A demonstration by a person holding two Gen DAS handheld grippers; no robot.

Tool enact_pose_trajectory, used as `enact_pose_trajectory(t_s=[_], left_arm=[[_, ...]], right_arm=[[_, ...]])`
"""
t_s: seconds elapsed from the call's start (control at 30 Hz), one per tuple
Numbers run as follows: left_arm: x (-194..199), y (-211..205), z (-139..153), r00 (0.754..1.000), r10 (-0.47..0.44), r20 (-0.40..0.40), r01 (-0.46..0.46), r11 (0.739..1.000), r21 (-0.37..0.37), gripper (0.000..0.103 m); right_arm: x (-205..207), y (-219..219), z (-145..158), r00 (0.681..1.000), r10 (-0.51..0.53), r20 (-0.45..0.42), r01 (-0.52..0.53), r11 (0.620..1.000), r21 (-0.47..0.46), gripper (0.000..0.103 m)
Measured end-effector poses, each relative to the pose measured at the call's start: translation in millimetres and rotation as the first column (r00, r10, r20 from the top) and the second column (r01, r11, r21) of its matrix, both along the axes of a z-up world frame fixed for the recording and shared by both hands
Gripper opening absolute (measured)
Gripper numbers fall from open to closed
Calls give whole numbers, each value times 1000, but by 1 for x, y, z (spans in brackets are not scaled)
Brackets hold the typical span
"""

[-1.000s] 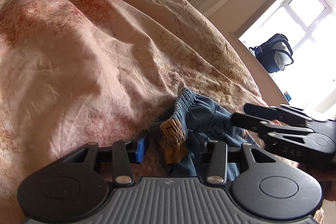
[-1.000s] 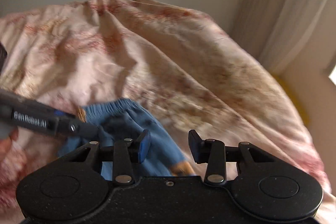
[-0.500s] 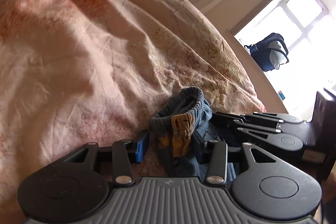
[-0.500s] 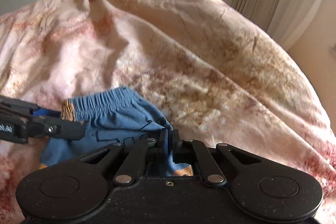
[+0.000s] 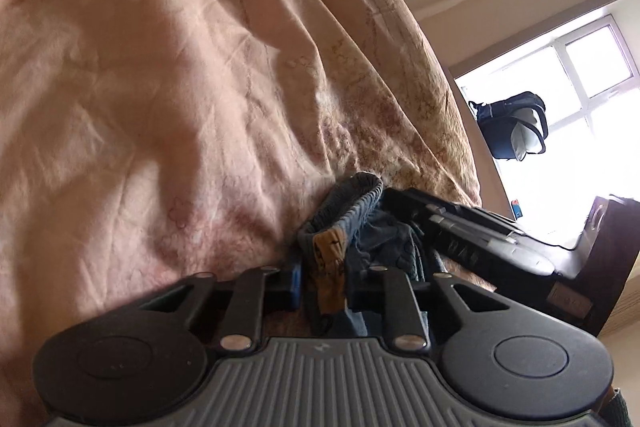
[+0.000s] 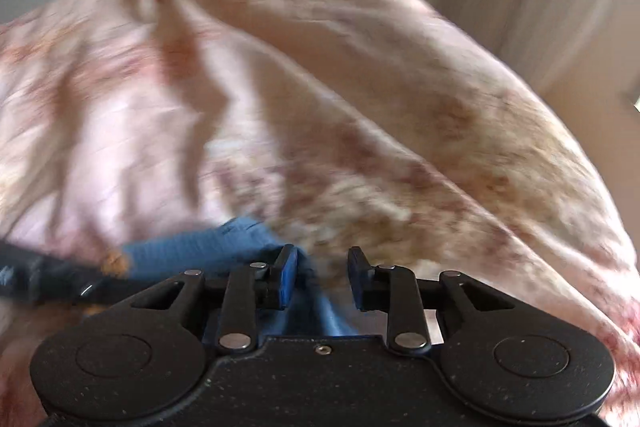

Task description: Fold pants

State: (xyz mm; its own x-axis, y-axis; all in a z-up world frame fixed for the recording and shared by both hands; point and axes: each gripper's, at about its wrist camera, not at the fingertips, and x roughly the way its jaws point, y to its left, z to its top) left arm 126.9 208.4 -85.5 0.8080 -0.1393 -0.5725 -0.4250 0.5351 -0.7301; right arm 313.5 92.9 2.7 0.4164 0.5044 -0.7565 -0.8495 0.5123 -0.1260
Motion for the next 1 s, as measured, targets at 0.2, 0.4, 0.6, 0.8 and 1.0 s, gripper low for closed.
enact_pose_trajectory(t_s=[0.2,0.4,0.6,0.8,1.0], left_arm=[[2,-2,2,1000,-2,0,2,1000,25,20],[3,-2,1,1000,6,-10,-6,1000,22,22],[4,-12,12,1000,-13,-28,16,992,129,21],[-4,-28,37,999,-41,21,34,962,270,18],[-16,-65,71,985,-137,106,66,863,501,18]], right_arm=[[-42,-72,52,974,-212,79,206,976,76,36],[-144,-156,39,892,-418,171,427,904,-20,58],[-177,-163,-21,837,-486,250,508,861,-28,58],[-191,-178,4,815,-512,273,512,856,77,66],[-208,-227,44,802,-531,275,498,848,184,86]])
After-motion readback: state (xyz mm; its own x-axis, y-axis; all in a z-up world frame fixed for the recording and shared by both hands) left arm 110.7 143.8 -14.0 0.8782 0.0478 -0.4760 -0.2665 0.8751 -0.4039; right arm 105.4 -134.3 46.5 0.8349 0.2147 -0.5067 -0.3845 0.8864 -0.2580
